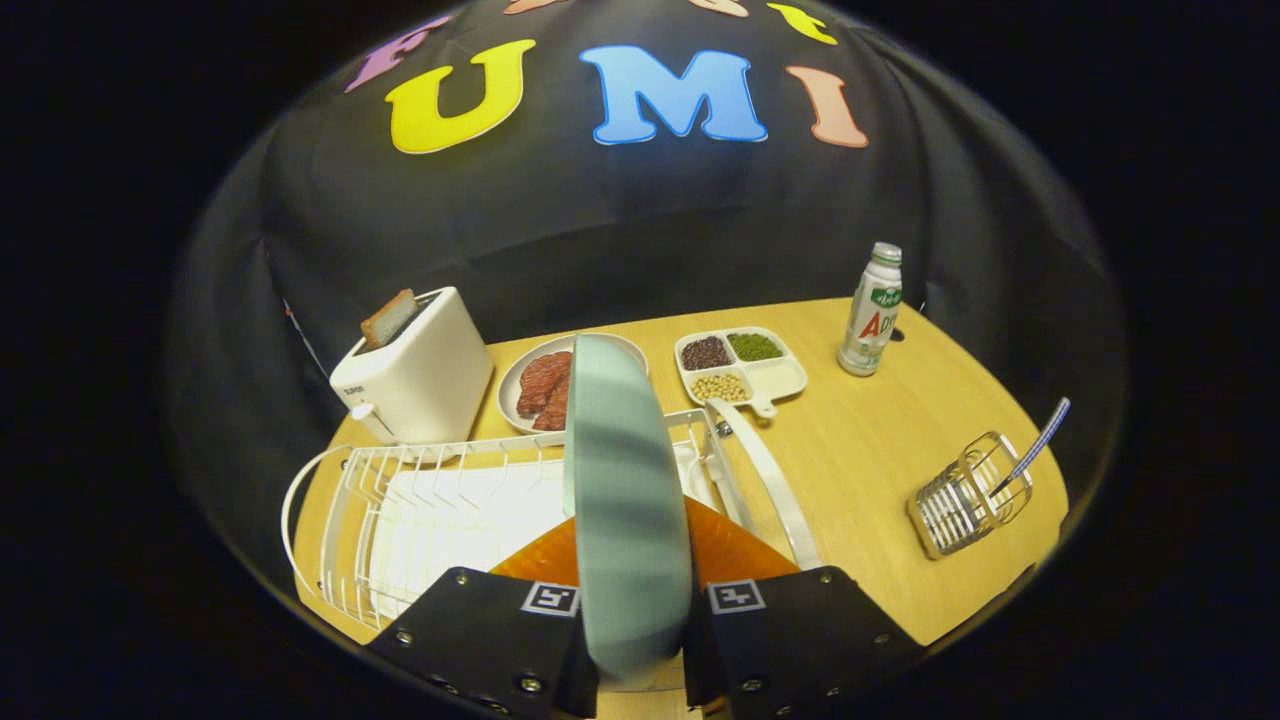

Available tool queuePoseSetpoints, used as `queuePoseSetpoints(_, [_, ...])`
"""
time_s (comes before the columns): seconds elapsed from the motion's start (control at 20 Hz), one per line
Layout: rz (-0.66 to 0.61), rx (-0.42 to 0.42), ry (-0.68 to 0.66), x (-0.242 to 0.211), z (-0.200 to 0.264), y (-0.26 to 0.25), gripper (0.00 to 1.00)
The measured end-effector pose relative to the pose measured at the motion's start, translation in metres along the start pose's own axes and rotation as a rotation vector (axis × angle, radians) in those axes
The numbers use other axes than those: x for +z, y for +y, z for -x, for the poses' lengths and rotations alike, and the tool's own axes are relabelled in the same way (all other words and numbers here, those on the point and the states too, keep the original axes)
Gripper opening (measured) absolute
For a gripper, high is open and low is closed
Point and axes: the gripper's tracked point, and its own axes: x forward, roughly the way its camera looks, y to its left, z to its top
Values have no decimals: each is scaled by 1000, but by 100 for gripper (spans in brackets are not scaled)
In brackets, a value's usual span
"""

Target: Take the plate from the dish rack, then take the spoon from the basket and place it into the plate.

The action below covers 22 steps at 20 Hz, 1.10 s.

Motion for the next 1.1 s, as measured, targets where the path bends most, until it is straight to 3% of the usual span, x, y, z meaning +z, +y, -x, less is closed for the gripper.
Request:
queuePoseSetpoints(0.3, [194, -119, -83, 27, 21, 7, 30])
queuePoseSetpoints(0.8, [209, -70, -184, 39, 105, -11, 30])
queuePoseSetpoints(1.1, [141, -17, -174, -1, 164, -57, 29])
